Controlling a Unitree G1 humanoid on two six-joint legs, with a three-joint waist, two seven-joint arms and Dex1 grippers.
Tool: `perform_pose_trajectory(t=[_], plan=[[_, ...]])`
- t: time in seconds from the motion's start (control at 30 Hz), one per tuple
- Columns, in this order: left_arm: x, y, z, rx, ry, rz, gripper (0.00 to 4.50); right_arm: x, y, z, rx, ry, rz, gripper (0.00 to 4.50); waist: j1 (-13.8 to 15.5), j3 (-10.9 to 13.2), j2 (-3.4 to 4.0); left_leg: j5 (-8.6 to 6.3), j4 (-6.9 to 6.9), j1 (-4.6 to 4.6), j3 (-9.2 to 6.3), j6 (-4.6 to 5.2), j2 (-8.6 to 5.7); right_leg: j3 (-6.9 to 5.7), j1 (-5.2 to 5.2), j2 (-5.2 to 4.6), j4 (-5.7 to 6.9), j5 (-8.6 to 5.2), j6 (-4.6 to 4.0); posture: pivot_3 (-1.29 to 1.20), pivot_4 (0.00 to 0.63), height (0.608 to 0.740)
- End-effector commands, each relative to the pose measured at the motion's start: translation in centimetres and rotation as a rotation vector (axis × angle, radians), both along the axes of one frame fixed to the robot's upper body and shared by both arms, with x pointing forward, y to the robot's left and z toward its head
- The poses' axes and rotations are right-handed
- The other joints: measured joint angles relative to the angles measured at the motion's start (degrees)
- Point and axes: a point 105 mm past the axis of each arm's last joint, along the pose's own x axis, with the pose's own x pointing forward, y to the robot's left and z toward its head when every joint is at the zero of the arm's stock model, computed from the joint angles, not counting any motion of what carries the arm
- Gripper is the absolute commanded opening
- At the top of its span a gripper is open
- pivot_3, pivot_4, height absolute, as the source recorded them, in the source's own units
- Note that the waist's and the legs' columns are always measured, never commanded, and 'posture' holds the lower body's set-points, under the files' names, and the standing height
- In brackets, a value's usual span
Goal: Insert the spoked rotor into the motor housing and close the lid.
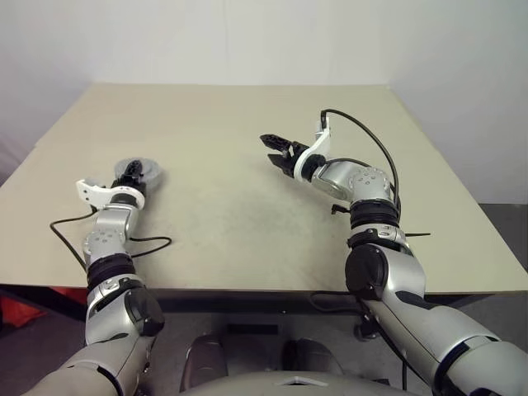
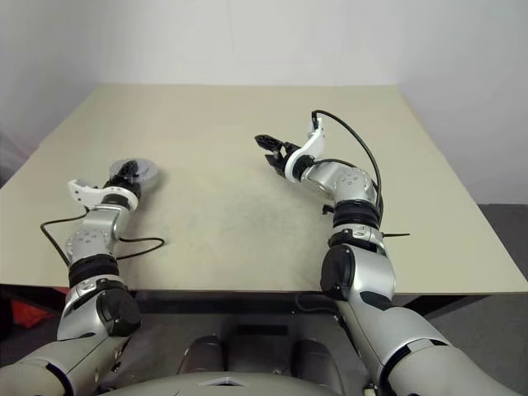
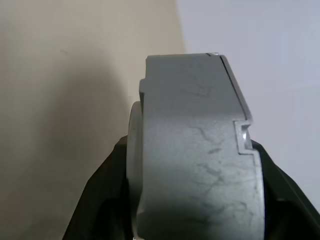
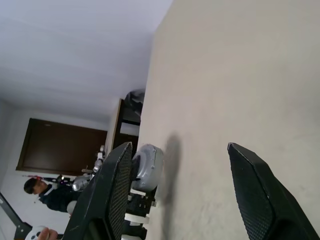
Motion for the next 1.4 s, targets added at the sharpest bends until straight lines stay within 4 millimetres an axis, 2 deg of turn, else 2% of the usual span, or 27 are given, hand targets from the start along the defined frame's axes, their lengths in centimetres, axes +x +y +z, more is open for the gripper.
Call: perform_pose_trajectory(t=[0.03, 0.33, 0.37, 0.53, 0.57, 0.73, 0.9, 1.03, 1.2, 1.23, 1.4], plan=[[0.0, 1.9, 1.5, 0.022, -0.024, 0.077, 2.24, 0.3, -0.2, 1.5, 0.022, -0.042, -0.009, 3.42, -0.04, 0.01, -0.02, 0.0, 0.0, 0.0, 0.0, 0.0, 0.0, 0.0, 0.0, 0.0, 0.0, 0.0, 0.0, 0.0, 0.0, 0.74], [-0.6, 2.5, 0.4, 0.012, 0.025, 0.089, 2.24, 0.3, -0.2, 1.4, 0.015, -0.038, -0.009, 3.42, -0.37, -0.01, -0.05, 0.04, 0.0, 0.02, 0.05, -0.07, 0.01, 0.05, 0.01, 0.0, 0.17, 0.0, -0.02, 0.0, 0.0, 0.74], [-0.7, 2.5, 0.3, 0.015, 0.025, 0.082, 2.85, 0.3, -0.2, 1.4, 0.014, -0.038, -0.01, 3.45, -0.37, -0.01, -0.05, 0.04, 0.0, 0.03, 0.05, -0.08, 0.01, 0.06, 0.01, 0.0, 0.18, 0.0, -0.02, 0.0, 0.0, 0.74], [-1.7, 2.8, -1.1, -0.025, 0.084, 0.072, 4.33, 0.3, -0.1, 1.4, 0.007, -0.035, -0.009, 3.45, -0.48, -0.03, -0.02, 0.05, 0.0, 0.11, 0.11, -0.09, 0.0, 0.13, 0.02, 0.0, 0.25, 0.01, -0.04, 0.0, 0.0, 0.74], [-2.0, 3.0, -1.5, -0.035, 0.1, 0.075, 4.46, 0.3, -0.1, 1.4, 0.006, -0.036, -0.009, 3.45, -0.58, -0.04, 0.0, 0.05, 0.0, 0.14, 0.12, -0.09, 0.0, 0.15, 0.02, 0.0, 0.29, 0.0, -0.04, 0.0, 0.0, 0.74], [-4.5, 3.3, -3.2, -0.059, 0.171, 0.037, 4.46, 0.4, -0.2, 1.4, 0.001, -0.038, -0.01, 3.45, -1.64, -0.08, 0.06, 0.04, -0.01, 0.24, 0.16, -0.09, -0.03, 0.21, 0.02, 0.0, 0.3, 0.01, -0.08, 0.0, 0.0, 0.74], [-8.0, 2.8, -5.3, -0.053, 0.27, -0.022, 4.46, 0.4, -0.4, 1.3, -0.009, -0.038, -0.014, 3.45, -2.25, -0.2, 0.2, -0.05, -0.01, 0.3, 0.19, -0.14, -0.03, 0.27, 0.02, 0.03, 0.26, -0.08, -0.23, 0.0, 0.0, 0.74], [-10.9, 1.4, -6.6, -0.043, 0.335, -0.105, 4.46, 0.5, -0.3, 1.2, -0.017, -0.033, -0.013, 3.45, -2.98, -0.42, 0.5, -0.16, -0.01, 0.33, 0.23, -0.13, -0.05, 0.31, 0.06, 0.04, 0.18, -0.12, -0.3, 0.0, 0.0, 0.74], [-12.4, -0.1, -6.7, -0.035, 0.36, -0.218, 4.46, 0.6, -0.2, 1.1, -0.027, -0.028, -0.007, 3.45, -3.07, -0.66, 0.85, -0.2, 0.0, 0.43, 0.26, -0.09, -0.06, 0.31, 0.21, 0.02, 0.08, -0.14, -0.3, 0.0, 0.0, 0.74], [-12.5, -0.8, -6.6, -0.035, 0.36, -0.261, 4.46, 0.6, -0.2, 1.0, -0.031, -0.028, -0.006, 3.45, -3.07, -0.7, 0.9, -0.2, 0.0, 0.48, 0.27, -0.09, -0.06, 0.31, 0.26, 0.02, 0.08, -0.15, -0.29, 0.0, 0.0, 0.74], [-13.0, -6.7, -6.0, 0.037, 0.36, -0.624, 4.46, 0.2, -0.4, 1.0, -0.085, -0.072, 0.022, 3.45, -1.7, -0.99, 1.26, -0.2, 0.01, 0.58, 0.27, -0.08, -0.13, 0.33, 0.42, -0.04, 0.06, -0.21, -0.17, 0.0, 0.0, 0.74]])
